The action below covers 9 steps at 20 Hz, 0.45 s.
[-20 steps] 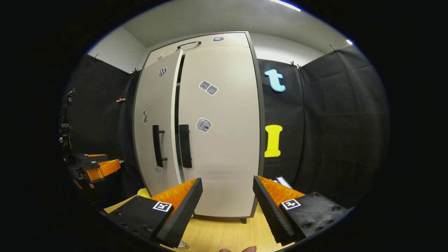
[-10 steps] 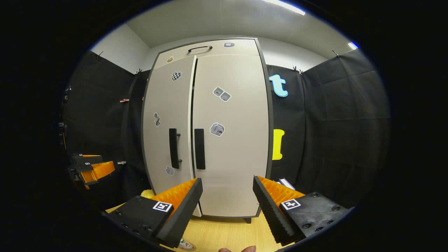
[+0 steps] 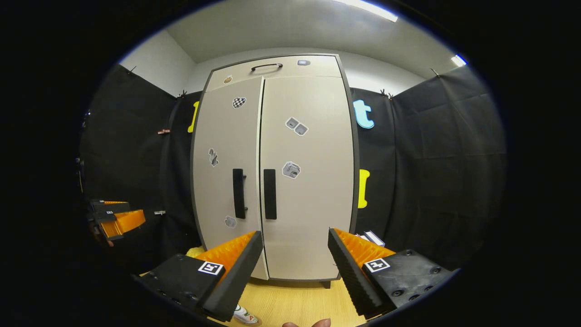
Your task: Grasp the bottle in the cabinet with the left hand and place it on the coaster, then close the right door with the right hand and the left door with the left hand.
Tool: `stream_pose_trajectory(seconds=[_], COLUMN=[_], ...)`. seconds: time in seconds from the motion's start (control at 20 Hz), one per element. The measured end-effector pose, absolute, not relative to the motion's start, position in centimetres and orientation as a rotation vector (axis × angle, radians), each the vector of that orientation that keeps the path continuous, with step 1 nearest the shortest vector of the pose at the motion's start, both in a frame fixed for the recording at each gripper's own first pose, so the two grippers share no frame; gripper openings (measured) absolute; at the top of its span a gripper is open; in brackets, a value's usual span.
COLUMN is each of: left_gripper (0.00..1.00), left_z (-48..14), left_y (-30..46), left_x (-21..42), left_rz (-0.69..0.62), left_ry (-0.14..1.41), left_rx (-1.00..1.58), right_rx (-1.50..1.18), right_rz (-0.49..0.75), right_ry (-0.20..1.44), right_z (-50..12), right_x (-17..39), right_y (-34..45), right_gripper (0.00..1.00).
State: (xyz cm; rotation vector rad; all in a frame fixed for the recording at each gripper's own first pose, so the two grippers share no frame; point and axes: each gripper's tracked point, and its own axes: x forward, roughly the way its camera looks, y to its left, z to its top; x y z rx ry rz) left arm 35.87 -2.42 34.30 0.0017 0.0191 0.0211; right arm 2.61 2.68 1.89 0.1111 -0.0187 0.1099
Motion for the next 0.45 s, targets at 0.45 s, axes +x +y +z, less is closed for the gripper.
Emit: stream_pose_trajectory(seconds=[0.45], left_gripper=[0.95], left_z=[34.45], left_y=[-2.41], left_x=[35.76], left_rz=[0.016], left_ry=[0.020], left_rx=[0.005], right_rx=[0.119], right_rz=[0.111], right_ry=[-0.025], right_z=[2.31], right_x=[2.57], right_y=[2.87], right_gripper=[0.96])
